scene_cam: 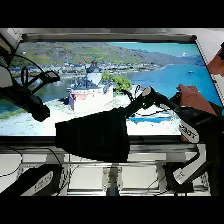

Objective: Fold the clothes and pants, and hang the long-sleeved shirts on hangers.

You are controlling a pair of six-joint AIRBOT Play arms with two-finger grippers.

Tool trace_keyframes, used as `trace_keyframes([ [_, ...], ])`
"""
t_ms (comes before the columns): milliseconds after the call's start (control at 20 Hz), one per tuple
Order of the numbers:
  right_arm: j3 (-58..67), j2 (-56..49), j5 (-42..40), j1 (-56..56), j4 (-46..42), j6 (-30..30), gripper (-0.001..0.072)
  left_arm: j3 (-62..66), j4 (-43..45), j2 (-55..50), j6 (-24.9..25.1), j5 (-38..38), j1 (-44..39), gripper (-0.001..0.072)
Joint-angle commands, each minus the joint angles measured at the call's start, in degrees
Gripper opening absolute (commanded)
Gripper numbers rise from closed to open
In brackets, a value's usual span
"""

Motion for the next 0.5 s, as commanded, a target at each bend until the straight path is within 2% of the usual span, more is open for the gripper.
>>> trace_keyframes([
  [0, 0.42, 0.87, 4.24, -0.28, 2.25, 0.37, 0.0014, 0.00, 0.02, -0.02, 0.02, 0.11, 0.07, 0.0299],
  [100, 2.27, 2.71, 7.80, -2.01, 2.10, 1.09, 0.0013, 0.00, 0.02, -0.02, 0.00, 0.24, 0.07, 0.0298],
  [450, 5.57, 12.17, 10.32, -11.52, -2.08, 3.69, 0.0012, 0.00, 0.02, -0.02, 0.00, 1.14, 0.04, 0.0298],
])
